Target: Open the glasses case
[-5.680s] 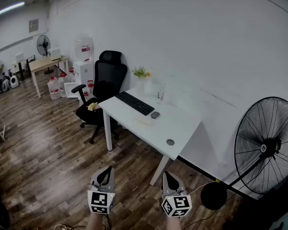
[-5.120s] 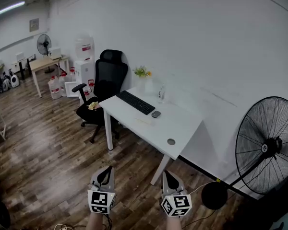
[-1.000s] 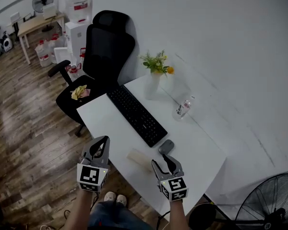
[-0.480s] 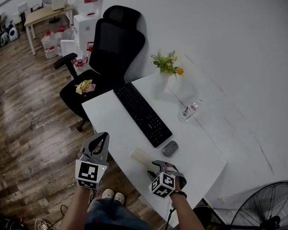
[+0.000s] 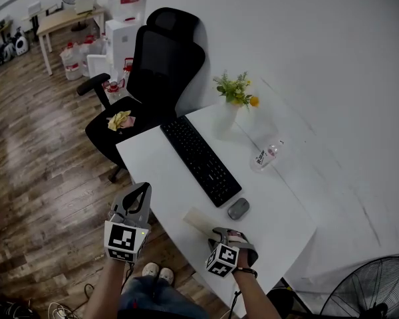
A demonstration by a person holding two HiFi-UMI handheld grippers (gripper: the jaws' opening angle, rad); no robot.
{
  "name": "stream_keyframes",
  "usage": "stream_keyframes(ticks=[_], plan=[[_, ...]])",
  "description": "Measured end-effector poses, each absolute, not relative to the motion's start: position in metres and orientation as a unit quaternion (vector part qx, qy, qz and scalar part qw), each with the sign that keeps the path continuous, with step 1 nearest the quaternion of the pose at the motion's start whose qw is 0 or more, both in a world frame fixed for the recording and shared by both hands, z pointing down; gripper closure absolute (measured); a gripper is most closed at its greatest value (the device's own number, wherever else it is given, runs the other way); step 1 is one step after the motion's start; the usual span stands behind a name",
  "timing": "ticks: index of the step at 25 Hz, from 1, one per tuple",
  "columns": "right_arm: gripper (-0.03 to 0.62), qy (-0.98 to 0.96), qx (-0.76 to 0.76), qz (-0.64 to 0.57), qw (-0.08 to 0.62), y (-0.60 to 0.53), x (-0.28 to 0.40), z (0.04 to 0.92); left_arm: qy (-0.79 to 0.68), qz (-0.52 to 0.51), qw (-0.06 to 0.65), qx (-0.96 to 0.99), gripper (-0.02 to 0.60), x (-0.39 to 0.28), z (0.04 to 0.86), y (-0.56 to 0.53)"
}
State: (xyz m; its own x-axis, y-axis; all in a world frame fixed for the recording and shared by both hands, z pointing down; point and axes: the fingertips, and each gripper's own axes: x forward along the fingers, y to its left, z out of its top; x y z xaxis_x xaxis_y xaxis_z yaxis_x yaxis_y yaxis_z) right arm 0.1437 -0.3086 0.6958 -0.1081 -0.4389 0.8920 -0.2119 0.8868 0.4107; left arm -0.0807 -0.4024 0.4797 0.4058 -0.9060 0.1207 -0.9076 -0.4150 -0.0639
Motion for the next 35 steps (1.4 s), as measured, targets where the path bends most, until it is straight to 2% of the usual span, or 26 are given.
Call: stream_keyframes(ticks=[7,15,22,35], plan=[[0.442,-0.742,0.221,-0.088,0.626,-0.310,0.144,0.694,-0.538,0.063,0.006,0.840,0.574,-0.077,0.481,-0.406],[0.516,-0.748,0.227,-0.098,0.615,-0.313,0.147,0.681,-0.537,0.065,0.010,0.841,0.574,-0.074,0.482,-0.410],[0.551,-0.753,0.234,-0.107,0.606,-0.330,0.156,0.665,-0.536,0.071,0.009,0.841,0.574,-0.070,0.486,-0.412],[0.569,-0.751,0.262,-0.094,0.598,-0.378,0.183,0.659,-0.536,0.086,0.008,0.840,0.574,-0.069,0.490,-0.411]])
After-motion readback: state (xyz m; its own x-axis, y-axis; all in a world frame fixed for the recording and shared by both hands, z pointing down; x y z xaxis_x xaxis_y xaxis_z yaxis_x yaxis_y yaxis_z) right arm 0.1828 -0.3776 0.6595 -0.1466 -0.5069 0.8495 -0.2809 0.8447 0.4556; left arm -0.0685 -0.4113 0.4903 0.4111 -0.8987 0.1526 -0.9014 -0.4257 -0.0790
